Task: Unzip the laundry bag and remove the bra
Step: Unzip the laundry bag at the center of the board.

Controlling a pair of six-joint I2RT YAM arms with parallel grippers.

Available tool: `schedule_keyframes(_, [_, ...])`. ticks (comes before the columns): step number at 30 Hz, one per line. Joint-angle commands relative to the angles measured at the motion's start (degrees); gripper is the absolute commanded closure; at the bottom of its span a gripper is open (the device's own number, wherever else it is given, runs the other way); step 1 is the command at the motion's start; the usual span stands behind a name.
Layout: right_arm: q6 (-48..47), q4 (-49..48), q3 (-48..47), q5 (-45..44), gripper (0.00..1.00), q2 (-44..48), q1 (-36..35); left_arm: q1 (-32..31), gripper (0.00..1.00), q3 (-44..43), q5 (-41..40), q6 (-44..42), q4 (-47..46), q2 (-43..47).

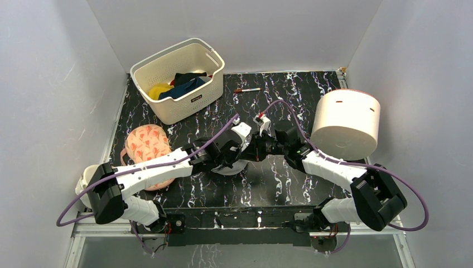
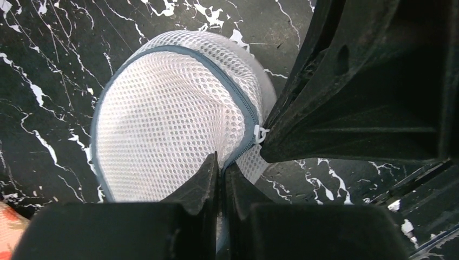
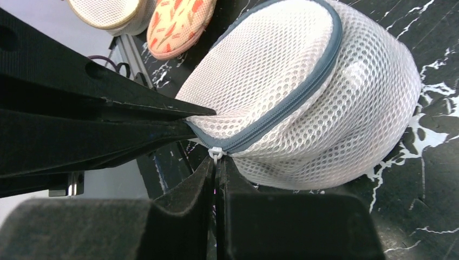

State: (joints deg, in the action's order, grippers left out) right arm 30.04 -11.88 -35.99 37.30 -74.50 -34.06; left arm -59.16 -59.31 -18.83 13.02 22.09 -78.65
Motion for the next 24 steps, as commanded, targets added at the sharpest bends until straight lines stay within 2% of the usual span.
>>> schedule_keyframes(1, [-3.84, 3.54, -3.67, -3.89, 1.00, 0.47, -0.07, 0.18, 1.00, -1.46, -4.10, -0.24, 2.92, 1.04])
schedule_keyframes(3, [-4.70, 4.41, -4.05, -6.00, 1.00, 0.37, 0.77, 0.15, 1.00, -0.79, -3.71, -0.93, 2.97, 2.01])
schedule_keyframes(9, [-5.57, 5.00, -5.00, -4.13, 1.00, -1.49, 5.61, 0.09, 1.00, 1.85, -0.67, -2.66, 2.93, 5.45])
schedule_keyframes(16, [-7.48, 6.79, -6.20, 0.66, 1.00, -1.18, 5.50, 0.18, 0.98, 1.85, 2.01, -3.03, 3.79, 6.44])
schedule_keyframes(19, [-5.78, 5.82, -5.63, 1.65, 1.00, -0.53, 4.22, 0.13, 0.71, -0.58, 3.90, -1.17, 3.61, 5.30])
schedule_keyframes(21, [-3.98, 4.54, -4.78, 1.62, 1.00, 0.33, 3.13, 0.07, 0.43, -2.57, 7.12, 1.20, 1.48, 3.96])
schedule_keyframes(23, [-1.35, 2.00, -3.27, 2.06, 1.00, 1.17, 2.41, 0.06, 0.33, -2.66, 8.70, 2.09, -1.81, 1.90])
schedule_keyframes(24, [-0.87, 1.75, -3.00, 2.08, 1.00, 1.20, 2.22, 0.09, 0.33, -2.76, 8.13, 1.80, -1.97, 0.72])
